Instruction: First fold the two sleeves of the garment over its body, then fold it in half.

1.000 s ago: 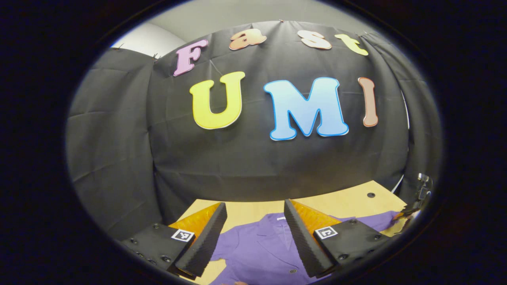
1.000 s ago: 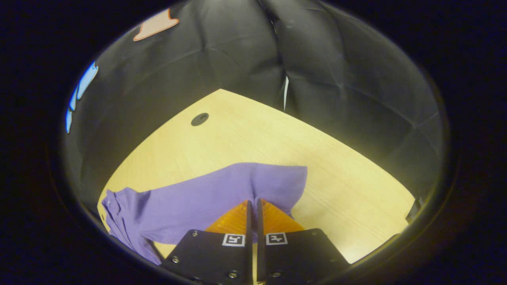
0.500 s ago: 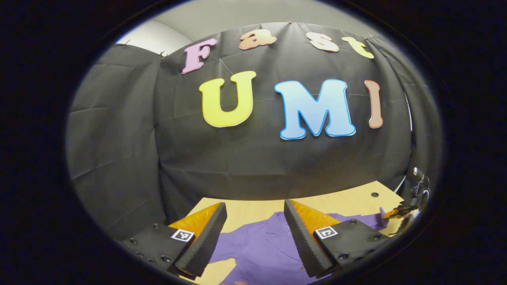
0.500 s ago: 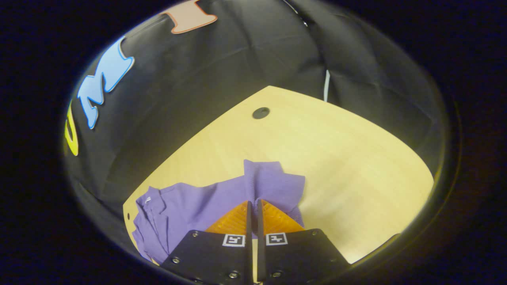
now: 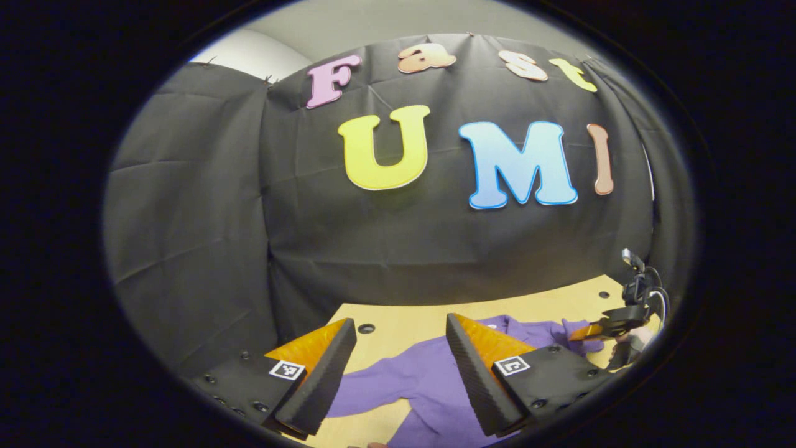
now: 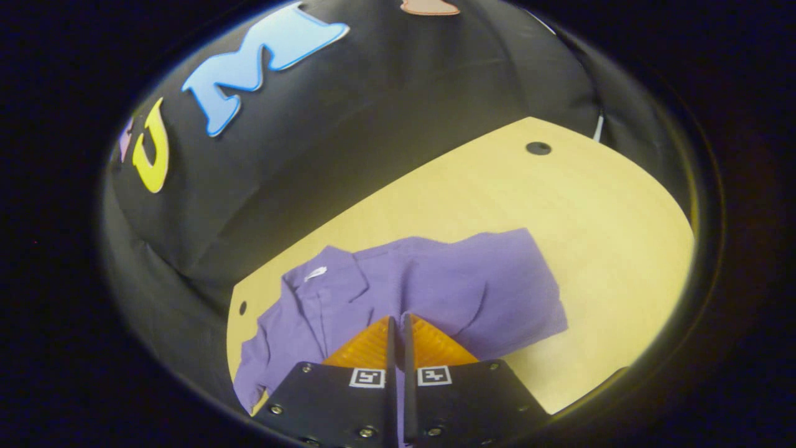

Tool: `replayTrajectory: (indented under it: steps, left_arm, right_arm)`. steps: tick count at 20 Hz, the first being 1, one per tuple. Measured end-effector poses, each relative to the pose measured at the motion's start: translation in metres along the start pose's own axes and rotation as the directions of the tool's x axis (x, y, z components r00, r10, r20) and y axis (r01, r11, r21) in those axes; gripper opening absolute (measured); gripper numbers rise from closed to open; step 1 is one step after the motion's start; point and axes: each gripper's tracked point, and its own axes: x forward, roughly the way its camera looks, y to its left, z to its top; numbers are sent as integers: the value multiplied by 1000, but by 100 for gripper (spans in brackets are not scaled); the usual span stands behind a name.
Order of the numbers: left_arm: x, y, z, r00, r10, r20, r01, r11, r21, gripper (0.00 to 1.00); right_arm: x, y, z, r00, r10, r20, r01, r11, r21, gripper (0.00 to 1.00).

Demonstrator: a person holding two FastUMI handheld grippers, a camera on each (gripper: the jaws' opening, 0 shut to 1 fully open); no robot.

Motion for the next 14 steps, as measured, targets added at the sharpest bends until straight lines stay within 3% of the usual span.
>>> replayTrajectory:
  steps: [10, 14]
  left_arm:
    - [-1, 97, -28, 998, 64, -27, -64, 998, 0, 96]
    - [-3, 137, -42, 992, 114, -44, -115, 993, -5, 96]
  right_arm:
    - [31, 162, -90, 980, 159, -121, -172, 979, -107, 5]
    - [45, 203, -123, 967, 181, -182, -209, 966, -153, 5]
